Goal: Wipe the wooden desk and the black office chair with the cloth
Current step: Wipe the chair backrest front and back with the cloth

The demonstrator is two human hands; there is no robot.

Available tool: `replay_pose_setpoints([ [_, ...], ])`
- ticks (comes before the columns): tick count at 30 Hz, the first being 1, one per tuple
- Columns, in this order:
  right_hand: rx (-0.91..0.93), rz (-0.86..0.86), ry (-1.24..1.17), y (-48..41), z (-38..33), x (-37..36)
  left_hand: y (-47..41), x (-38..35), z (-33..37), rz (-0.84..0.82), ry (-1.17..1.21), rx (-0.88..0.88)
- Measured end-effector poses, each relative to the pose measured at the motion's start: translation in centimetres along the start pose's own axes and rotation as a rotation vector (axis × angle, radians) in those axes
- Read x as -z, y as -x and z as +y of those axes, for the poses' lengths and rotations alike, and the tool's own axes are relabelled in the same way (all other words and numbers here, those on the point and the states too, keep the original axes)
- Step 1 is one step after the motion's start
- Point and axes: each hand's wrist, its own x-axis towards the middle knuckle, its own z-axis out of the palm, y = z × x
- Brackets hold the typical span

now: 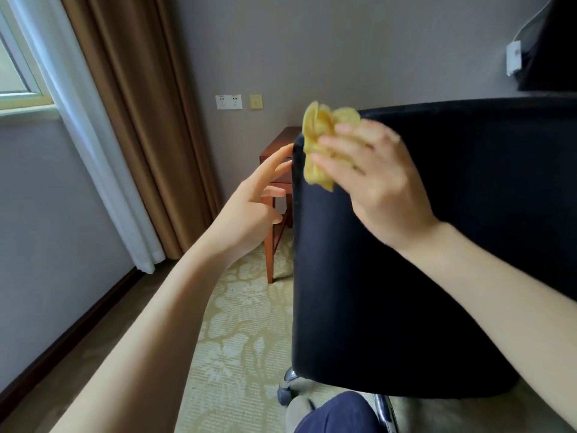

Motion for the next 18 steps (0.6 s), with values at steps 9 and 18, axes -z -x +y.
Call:
replay_pose_setpoints([
  [9,-0.147,-0.075,0.180,-3.5,-1.9,-1.4,0.5,-1.3,-1.5,0.139,-0.029,-0.048],
  [18,0.092,-0.708,0.214,1.3,-6.3,-6.5,1.3,-1.8,-5.0,0.295,0.066,0.118],
])
